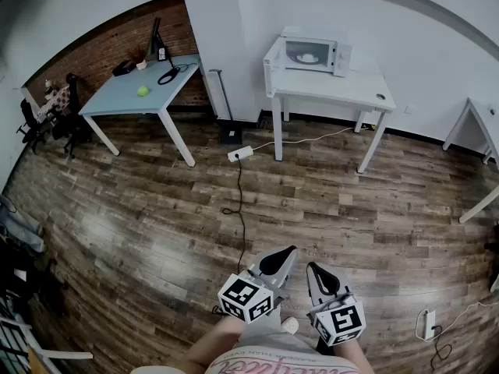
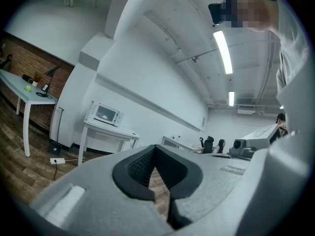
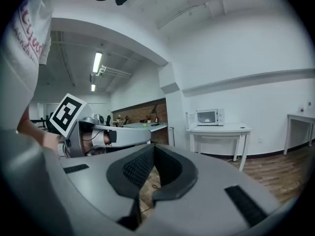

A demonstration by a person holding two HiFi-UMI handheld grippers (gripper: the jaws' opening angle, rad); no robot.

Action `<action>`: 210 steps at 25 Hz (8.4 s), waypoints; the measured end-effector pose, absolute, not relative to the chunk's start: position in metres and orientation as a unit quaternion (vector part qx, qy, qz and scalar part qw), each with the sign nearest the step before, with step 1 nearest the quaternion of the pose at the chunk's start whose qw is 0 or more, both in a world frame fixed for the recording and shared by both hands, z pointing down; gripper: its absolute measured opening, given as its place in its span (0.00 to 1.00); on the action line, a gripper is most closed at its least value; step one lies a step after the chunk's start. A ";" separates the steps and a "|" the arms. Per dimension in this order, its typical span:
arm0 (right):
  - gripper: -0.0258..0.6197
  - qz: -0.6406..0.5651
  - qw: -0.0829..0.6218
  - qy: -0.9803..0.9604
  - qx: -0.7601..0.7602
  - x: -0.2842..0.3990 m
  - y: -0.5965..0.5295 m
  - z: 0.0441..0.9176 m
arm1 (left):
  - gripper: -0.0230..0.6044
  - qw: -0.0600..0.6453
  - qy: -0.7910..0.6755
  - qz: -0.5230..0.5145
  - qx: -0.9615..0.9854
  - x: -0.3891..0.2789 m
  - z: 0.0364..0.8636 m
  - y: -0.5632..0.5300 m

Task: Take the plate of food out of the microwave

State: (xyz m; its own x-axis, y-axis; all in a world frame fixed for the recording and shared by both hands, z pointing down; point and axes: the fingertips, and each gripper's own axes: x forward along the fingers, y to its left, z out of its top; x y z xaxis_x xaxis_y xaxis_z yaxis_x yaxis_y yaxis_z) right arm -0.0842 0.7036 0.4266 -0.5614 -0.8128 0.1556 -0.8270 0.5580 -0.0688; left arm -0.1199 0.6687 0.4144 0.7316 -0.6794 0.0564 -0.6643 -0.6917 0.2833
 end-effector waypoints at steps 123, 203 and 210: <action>0.06 0.008 -0.004 -0.872 0.489 -0.056 0.282 0.362 | 0.04 0.082 -0.367 -0.070 0.924 -0.099 0.357 0.259; 0.06 0.016 0.020 -0.893 0.449 0.049 0.023 0.366 | 0.04 0.094 -0.386 -0.084 0.914 0.015 0.357 -0.001; 0.06 0.021 0.016 -0.888 0.458 0.057 -0.001 0.366 | 0.04 0.095 -0.382 -0.085 0.915 0.020 0.355 -0.029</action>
